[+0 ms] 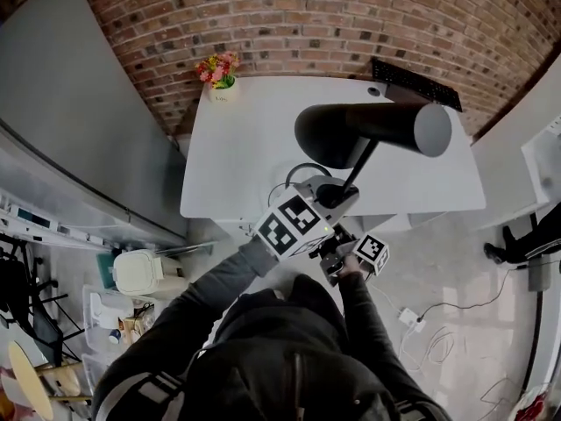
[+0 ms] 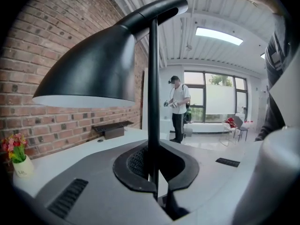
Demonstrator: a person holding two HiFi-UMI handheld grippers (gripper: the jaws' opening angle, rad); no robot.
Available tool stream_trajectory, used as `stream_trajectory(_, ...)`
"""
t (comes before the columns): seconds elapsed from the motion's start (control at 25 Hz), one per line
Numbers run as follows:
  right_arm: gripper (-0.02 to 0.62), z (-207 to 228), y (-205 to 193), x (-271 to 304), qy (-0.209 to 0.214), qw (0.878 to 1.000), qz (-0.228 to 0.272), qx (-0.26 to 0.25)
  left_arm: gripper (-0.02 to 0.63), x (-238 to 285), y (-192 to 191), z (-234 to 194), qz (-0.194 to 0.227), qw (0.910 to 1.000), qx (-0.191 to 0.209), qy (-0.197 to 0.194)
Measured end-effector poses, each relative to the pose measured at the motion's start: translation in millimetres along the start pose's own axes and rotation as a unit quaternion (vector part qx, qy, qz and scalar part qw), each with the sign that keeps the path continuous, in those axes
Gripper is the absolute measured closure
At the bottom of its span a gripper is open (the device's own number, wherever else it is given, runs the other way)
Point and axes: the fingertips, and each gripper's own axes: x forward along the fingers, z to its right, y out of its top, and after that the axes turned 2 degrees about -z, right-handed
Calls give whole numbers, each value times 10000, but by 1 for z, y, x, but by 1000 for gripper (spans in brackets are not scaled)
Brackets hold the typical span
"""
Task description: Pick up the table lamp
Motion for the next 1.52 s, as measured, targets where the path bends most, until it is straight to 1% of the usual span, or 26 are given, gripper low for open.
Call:
stream_trajectory(0.16,486,-16,16,-18,50,9997,244,10,603,9,26,10,98,9995,182,-234)
stream_trajectory(0.4,486,-38,42,-47,-32,9980,620,-64,603,23,63,27,214,9965,444,-676)
stream_trajectory(0.48,486,-43,52,-55,-23,9969,774,-123,603,27,75,33,242,9949,532,-822)
stream_trajectory(0.64,486,-53,66,-73,-59,9939,1098,-10,603,38,94,47,285,9902,747,-1143)
stream_trajectory(0.8,486,-57,76,-89,-26,9911,1329,19,603,46,109,63,380,9858,865,-1386)
stream_trajectory(0.88,486,-57,79,-96,-82,9898,1419,100,603,46,127,71,599,9825,848,-1547)
stream_trajectory(0.92,485,-56,79,-100,-128,9890,1468,135,603,45,137,74,719,9811,741,-1634)
stream_trajectory(1.0,486,-51,78,-105,-130,9866,1613,196,603,44,151,76,821,9803,376,-1756)
stream_trajectory(1.04,487,-48,77,-107,-98,9852,1693,235,604,45,153,76,834,9804,270,-1763)
stream_trajectory(1.08,488,-47,76,-107,-69,9842,1746,287,604,46,152,75,846,9810,254,-1729)
stream_trajectory(1.16,489,-46,72,-103,-21,9840,1744,364,604,47,151,74,853,9817,341,-1669)
stream_trajectory(1.32,488,-50,68,-95,84,9858,1622,435,604,48,153,75,823,9801,514,-1733)
stream_trajectory(1.52,489,-49,69,-91,137,9864,1587,396,603,48,151,73,781,9806,497,-1731)
